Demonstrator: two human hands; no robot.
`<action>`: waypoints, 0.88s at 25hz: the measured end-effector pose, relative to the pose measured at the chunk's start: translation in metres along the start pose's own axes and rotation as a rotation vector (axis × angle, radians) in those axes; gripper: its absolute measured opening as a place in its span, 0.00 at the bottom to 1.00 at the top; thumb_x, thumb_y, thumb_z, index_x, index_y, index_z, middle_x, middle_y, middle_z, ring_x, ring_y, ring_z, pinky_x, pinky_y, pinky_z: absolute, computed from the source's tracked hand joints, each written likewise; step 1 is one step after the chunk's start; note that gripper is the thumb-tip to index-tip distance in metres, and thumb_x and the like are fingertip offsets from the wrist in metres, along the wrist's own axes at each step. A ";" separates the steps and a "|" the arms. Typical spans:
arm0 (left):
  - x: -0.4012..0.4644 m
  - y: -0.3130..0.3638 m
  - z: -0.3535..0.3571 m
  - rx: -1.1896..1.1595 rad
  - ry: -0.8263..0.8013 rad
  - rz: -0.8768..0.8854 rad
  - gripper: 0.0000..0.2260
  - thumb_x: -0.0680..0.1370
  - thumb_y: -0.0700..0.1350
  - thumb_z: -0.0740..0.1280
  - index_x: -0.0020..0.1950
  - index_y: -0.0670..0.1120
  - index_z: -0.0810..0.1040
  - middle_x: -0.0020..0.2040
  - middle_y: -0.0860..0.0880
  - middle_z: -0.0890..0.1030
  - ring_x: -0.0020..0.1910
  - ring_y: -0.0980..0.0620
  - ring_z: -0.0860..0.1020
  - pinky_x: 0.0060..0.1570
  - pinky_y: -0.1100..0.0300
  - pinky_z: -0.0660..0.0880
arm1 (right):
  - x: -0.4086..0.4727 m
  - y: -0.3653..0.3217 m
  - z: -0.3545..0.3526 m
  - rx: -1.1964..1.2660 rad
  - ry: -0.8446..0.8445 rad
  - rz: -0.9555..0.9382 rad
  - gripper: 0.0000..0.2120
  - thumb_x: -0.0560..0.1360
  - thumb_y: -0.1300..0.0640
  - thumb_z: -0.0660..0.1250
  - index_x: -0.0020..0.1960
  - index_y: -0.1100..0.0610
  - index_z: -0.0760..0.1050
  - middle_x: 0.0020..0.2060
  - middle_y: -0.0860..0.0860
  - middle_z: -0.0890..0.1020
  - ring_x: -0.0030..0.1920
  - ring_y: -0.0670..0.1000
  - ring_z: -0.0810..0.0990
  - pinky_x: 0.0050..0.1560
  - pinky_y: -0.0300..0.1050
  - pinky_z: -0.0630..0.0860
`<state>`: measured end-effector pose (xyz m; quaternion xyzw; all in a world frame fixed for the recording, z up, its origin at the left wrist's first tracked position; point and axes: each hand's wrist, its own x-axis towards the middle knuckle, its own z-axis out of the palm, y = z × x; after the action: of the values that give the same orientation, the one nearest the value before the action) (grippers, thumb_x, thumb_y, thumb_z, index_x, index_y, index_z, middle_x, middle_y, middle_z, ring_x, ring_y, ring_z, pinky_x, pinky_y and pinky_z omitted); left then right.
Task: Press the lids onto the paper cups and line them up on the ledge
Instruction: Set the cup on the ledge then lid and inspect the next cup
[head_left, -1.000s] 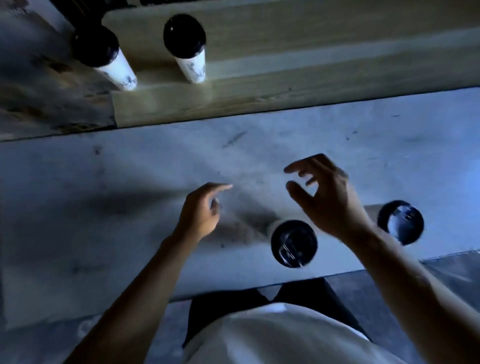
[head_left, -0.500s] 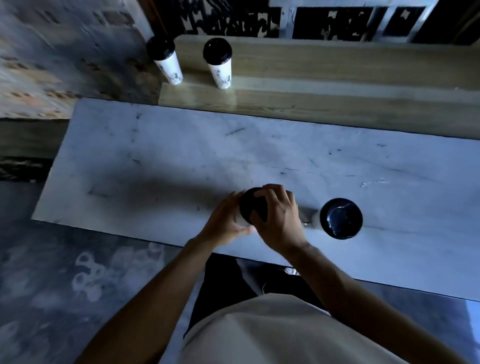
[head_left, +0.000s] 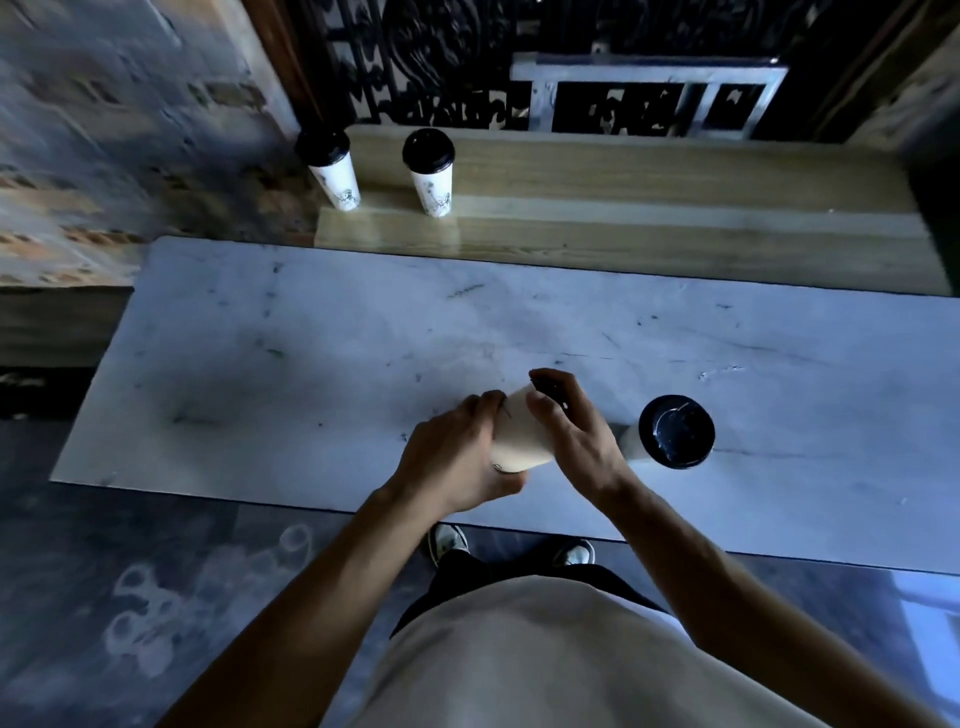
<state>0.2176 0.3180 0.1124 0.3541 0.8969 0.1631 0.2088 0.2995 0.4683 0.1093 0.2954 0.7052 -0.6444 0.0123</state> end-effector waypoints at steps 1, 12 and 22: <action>-0.001 -0.003 -0.002 0.018 0.026 0.023 0.33 0.68 0.60 0.73 0.68 0.50 0.69 0.60 0.50 0.81 0.53 0.43 0.83 0.49 0.49 0.81 | -0.002 0.000 0.003 0.001 0.010 -0.012 0.22 0.75 0.40 0.61 0.66 0.44 0.73 0.58 0.34 0.78 0.60 0.39 0.77 0.59 0.43 0.73; 0.005 -0.010 -0.021 0.066 0.115 0.112 0.30 0.68 0.61 0.72 0.65 0.50 0.69 0.57 0.50 0.81 0.48 0.42 0.83 0.43 0.52 0.80 | 0.000 -0.019 0.022 0.200 0.097 -0.075 0.22 0.79 0.44 0.52 0.64 0.50 0.79 0.60 0.49 0.82 0.52 0.38 0.80 0.49 0.34 0.76; 0.014 -0.015 -0.029 -0.224 -0.032 0.004 0.37 0.67 0.69 0.73 0.69 0.53 0.66 0.59 0.52 0.83 0.52 0.47 0.83 0.48 0.50 0.81 | 0.013 -0.013 0.011 0.418 0.039 0.036 0.25 0.82 0.38 0.54 0.73 0.48 0.74 0.65 0.48 0.81 0.65 0.47 0.79 0.64 0.44 0.73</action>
<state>0.1860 0.3136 0.1269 0.3328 0.8689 0.2573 0.2609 0.2791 0.4632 0.1141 0.3164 0.5510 -0.7705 -0.0512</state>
